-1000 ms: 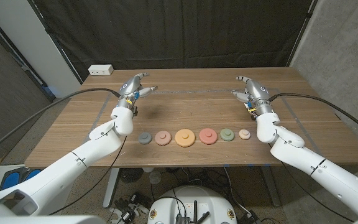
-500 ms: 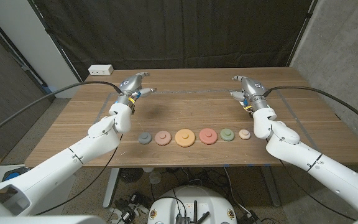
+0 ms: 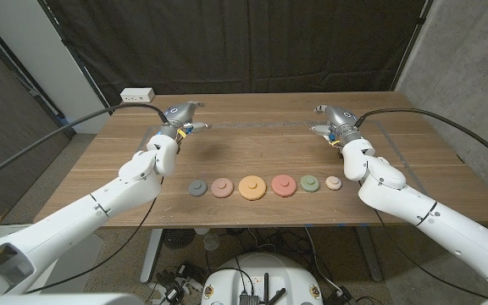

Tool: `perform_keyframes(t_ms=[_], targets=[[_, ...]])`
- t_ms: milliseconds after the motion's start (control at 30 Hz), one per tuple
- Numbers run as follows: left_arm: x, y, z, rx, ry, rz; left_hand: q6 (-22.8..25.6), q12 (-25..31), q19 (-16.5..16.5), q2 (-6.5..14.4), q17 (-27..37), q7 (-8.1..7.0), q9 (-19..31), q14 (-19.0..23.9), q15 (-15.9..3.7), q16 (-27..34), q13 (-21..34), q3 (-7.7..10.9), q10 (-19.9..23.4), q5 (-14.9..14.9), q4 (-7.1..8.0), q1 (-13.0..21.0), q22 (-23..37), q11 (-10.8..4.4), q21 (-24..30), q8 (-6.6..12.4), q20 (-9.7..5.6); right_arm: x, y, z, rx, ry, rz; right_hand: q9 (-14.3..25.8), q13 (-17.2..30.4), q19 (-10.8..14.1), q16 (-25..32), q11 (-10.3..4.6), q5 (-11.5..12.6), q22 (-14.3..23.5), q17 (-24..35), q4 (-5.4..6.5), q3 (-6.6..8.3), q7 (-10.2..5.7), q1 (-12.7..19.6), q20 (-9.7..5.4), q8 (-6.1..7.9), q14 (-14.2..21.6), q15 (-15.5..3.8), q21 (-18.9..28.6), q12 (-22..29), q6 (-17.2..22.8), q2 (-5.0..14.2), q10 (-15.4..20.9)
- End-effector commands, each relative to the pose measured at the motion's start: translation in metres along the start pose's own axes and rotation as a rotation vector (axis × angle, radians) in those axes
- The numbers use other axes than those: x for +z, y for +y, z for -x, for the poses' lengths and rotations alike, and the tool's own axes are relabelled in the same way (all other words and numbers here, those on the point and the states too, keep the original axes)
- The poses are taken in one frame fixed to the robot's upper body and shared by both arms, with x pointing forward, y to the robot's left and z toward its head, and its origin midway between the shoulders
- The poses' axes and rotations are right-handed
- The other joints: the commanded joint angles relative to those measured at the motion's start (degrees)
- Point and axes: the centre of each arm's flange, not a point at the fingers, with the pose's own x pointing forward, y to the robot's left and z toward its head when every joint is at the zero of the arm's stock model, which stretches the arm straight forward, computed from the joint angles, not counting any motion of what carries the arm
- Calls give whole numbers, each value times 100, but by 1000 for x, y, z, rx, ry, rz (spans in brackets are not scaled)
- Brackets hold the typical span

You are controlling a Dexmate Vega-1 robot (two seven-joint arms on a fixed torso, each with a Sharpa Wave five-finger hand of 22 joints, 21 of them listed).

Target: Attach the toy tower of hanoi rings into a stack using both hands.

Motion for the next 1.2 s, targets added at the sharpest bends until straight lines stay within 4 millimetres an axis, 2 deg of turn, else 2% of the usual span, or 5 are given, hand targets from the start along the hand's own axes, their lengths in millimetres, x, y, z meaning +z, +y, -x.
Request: perform_keyframes(t_ms=[33,1033,1067,1133,1200], targets=[[-2,1,-2,-90,27,-47,67,43,-20,12,17,-24,13,34,-68,52,22,-18,82,48,-13,118,10,-16,53,21,-149,3,-2,-1,109,61,7,29,34,-4,-4,26,-18,2,7,13,52,4,-1,-7,22,-41,-474,30,4,7,-41,0],[-9,-2,0,-122,42,-25,142,64,-48,56,-74,-7,45,39,-68,203,122,-149,145,96,10,298,-57,-30,184,50,-142,5,1,-3,137,70,14,91,99,-104,-29,-12,1,-73,-1,17,95,17,-4,-7,39,-147,-473,23,39,-16,-23,8],[-9,-2,1,-121,42,-24,143,66,-48,58,-85,-7,45,29,-68,196,124,-151,148,96,11,300,-58,-24,187,50,-142,5,1,-2,136,65,9,97,106,-107,-30,-13,3,-74,0,19,98,-35,-9,-6,67,-155,-473,31,42,50,-22,9],[-9,-1,2,-121,42,-23,143,65,-53,68,-95,-6,47,21,-69,210,136,-169,149,100,19,306,-69,-40,203,49,-138,5,1,0,129,57,12,79,88,-108,-66,-41,12,-94,-30,39,104,-256,-50,-6,183,-185,-480,72,36,416,13,36],[-10,-1,2,-122,43,-26,141,66,-54,69,-95,-9,48,25,-69,218,139,-176,151,100,21,306,-72,-30,207,48,-137,5,1,2,132,53,18,68,77,-80,-47,-62,17,-78,-18,37,105,-280,-55,-7,195,-155,-482,108,35,478,17,55]])
